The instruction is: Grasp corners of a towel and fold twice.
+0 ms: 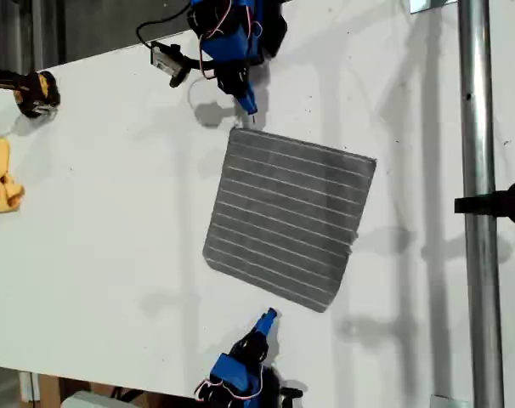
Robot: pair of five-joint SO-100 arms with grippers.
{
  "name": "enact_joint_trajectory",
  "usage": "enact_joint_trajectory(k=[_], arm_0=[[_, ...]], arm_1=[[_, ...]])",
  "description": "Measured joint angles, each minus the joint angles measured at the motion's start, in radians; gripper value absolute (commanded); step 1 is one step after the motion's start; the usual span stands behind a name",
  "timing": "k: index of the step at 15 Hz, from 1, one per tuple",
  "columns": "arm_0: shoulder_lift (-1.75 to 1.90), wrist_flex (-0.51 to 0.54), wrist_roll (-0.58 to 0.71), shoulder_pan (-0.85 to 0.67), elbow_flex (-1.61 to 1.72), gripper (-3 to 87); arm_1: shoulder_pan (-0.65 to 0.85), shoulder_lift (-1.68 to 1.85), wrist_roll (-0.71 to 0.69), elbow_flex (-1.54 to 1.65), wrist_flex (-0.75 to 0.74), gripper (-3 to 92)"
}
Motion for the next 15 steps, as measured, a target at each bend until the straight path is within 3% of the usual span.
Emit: enact_joint_trajectory(k=[1,2,4,7,11,15], arm_0=[[0.002,0.000,-0.011,-0.008,0.000,-1.5],[0.003,0.000,-0.118,-0.094,0.000,-1.5],[0.005,-0.002,-0.256,-0.167,0.003,-1.5],[0.005,-0.002,-0.314,-0.178,0.003,-1.5],[0.003,-0.009,-0.302,-0.184,-0.021,-1.6],[-0.144,-0.052,-0.360,-0.110,-0.176,-1.7]], arm_1=[[0.011,0.000,-0.008,0.000,0.000,-0.2],[0.077,0.000,-0.012,0.000,0.000,-0.2],[0.061,0.000,-0.012,0.000,0.000,-0.2],[0.055,0.000,-0.012,0.000,0.005,-0.2],[0.006,-0.040,-0.012,-0.115,-0.006,-0.2],[-0.170,-0.857,-0.087,-0.684,-0.186,-0.2]])
